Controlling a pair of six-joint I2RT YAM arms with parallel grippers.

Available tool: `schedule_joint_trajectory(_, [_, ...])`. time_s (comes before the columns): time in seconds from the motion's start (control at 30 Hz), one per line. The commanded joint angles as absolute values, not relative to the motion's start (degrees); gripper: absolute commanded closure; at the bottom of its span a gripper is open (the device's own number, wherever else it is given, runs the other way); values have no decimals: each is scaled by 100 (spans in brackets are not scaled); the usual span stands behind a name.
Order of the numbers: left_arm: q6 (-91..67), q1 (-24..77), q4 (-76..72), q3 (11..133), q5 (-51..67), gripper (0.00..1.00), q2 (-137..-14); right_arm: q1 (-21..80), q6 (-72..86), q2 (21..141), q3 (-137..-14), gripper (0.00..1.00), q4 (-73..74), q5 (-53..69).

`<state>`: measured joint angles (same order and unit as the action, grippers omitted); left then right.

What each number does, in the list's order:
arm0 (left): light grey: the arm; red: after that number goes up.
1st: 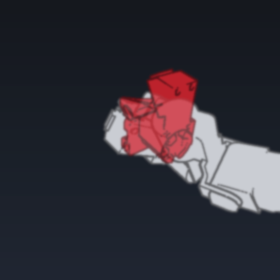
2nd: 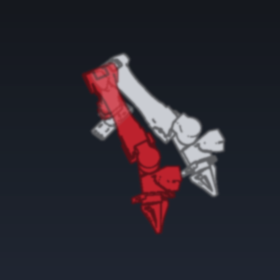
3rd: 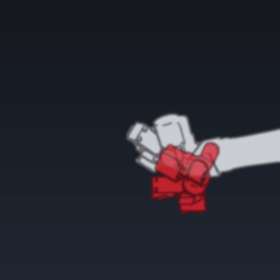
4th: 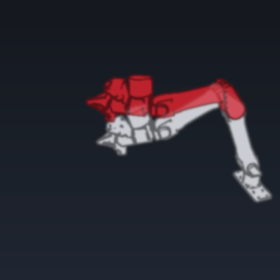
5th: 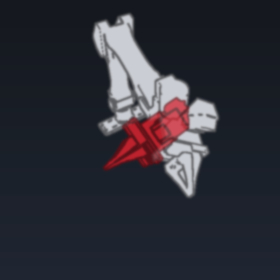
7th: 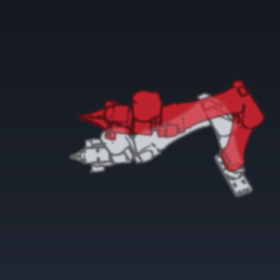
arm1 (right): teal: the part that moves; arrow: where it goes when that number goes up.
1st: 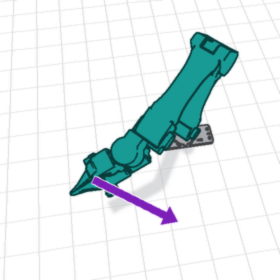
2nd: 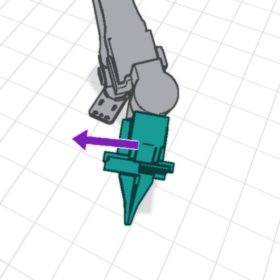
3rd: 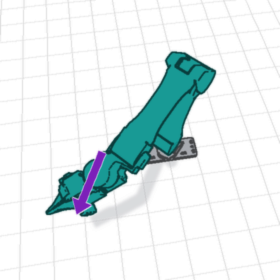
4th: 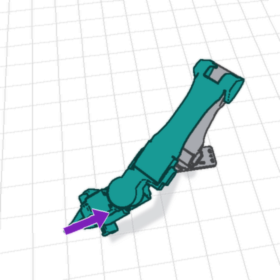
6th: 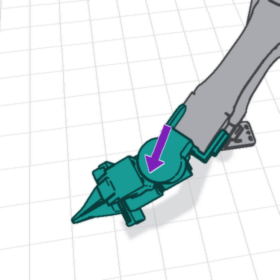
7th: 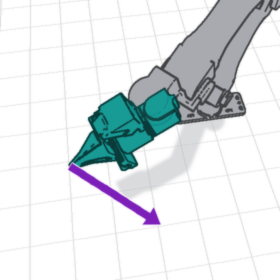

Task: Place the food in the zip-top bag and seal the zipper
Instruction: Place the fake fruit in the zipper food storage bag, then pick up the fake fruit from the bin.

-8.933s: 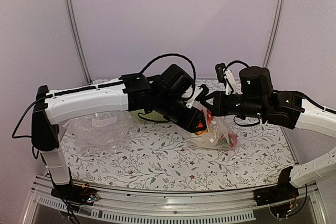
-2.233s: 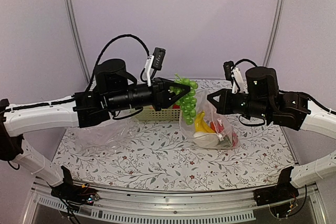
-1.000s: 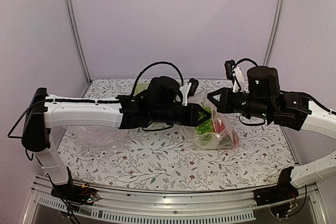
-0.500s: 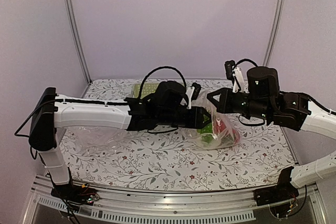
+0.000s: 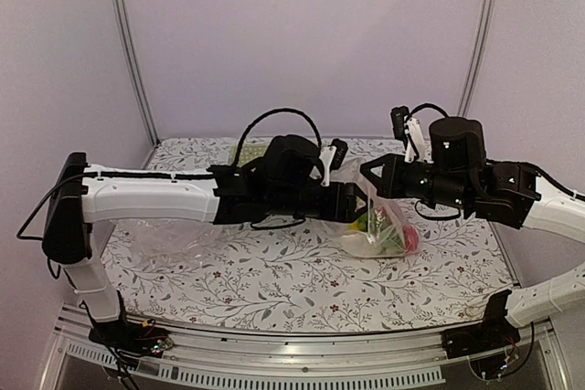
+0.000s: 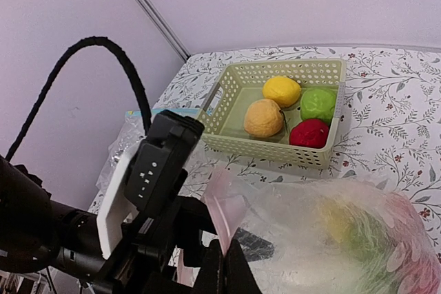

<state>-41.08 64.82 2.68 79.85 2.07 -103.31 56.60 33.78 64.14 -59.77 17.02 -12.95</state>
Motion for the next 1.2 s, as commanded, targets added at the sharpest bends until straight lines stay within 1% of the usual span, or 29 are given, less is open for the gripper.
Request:
schedule_joint_trajectory(0.0, [-3819,6570,171,7828,237,33,-9776,5682,3437,6385,-5945,100,1543,-1343])
schedule_joint_trajectory(0.23, [-3515,6579,116,7396,161,31,-8981,5683,3437,6381,-5931,100,1541,-1360])
schedule_joint_trajectory(0.5, [-3415,6530,783,7154,-444,26,-8370,5679,3415,6341,-5936,100,1591,-1442])
schedule_joint_trajectory(0.6, [-3507,6356,1013,6998,-624,23,-8176,5683,3376,6262,-5930,100,1657,-1558])
schedule_joint_trajectory(0.7, [-3657,5992,1116,6862,-406,22,-8067,5681,3342,6165,-5932,100,1747,-1661])
schedule_joint_trajectory(0.83, [-3727,5616,1491,6896,-373,21,-8136,5685,3331,6109,-5916,100,1814,-1726])
schedule_joint_trajectory(0.93, [-3788,5336,1751,6950,-581,17,-8403,5680,3343,6117,-5905,100,1813,-1731])
schedule_joint_trajectory(1.0, [-3827,5121,1923,7042,-586,16,-8645,5681,3340,6147,-5919,100,1811,-1713])
schedule_joint_trajectory(1.17, [-3731,4800,2491,7557,-1253,12,-9357,5685,3352,6164,-5899,100,1813,-1693])
